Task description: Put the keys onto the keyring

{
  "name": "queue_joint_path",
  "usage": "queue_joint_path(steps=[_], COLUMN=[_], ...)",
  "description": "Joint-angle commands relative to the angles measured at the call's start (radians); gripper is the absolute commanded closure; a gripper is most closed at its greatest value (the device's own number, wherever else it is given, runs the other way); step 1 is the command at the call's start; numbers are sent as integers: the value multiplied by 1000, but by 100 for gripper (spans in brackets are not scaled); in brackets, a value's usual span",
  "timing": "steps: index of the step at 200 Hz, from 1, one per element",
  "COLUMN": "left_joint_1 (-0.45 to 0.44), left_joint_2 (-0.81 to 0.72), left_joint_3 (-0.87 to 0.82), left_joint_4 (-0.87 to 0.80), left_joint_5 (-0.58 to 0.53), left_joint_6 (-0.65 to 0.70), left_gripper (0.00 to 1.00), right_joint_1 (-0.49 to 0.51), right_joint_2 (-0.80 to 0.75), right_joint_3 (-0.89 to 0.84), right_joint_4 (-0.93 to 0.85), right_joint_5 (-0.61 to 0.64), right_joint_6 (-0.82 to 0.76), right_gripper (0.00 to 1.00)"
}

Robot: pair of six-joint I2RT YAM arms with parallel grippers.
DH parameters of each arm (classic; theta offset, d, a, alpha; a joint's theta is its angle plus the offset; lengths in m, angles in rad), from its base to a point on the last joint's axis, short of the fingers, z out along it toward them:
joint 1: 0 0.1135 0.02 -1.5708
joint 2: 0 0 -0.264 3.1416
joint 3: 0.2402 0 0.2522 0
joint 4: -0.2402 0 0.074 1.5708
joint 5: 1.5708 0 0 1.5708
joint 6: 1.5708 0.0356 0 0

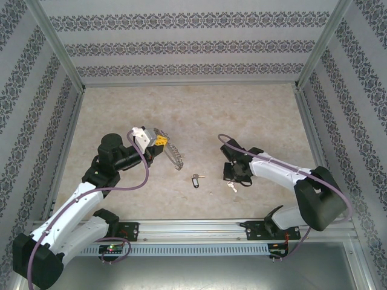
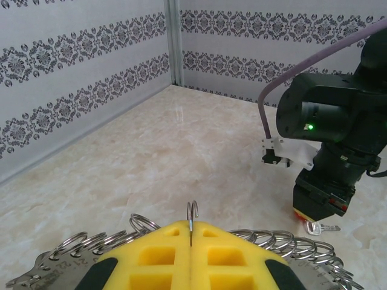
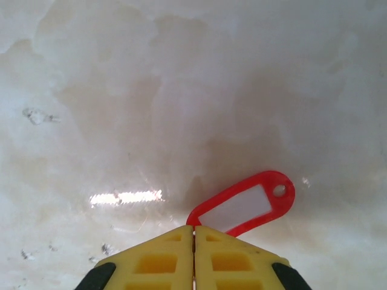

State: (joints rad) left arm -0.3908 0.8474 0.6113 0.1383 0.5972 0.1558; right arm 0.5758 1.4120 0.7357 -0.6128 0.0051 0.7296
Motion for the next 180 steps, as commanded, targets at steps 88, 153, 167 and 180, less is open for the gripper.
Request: queue_joint_path(steps=[88,153,167,180], left_joint_1=[5,7,6,7], left_joint_2=[12,24,23,24], left_joint_3=[-1,1,1,1], left_joint_4=[27,32,31,30], left_joint_5=[6,7,7,10], left_joint_6=[-15,-16,-15,-15], left_gripper=[100,100,100,100], right_joint_1=[-47,-53,-53,-53], right_joint_2=[0,3,10,14], right_joint_3=[24,22,22,23], right_joint_4=[-24,-39,-42,-50], right_joint_5=[-38,-62,-55,-41], right_joint_6=[-123,-134,-132,-123], right_gripper=[77,80,80,80])
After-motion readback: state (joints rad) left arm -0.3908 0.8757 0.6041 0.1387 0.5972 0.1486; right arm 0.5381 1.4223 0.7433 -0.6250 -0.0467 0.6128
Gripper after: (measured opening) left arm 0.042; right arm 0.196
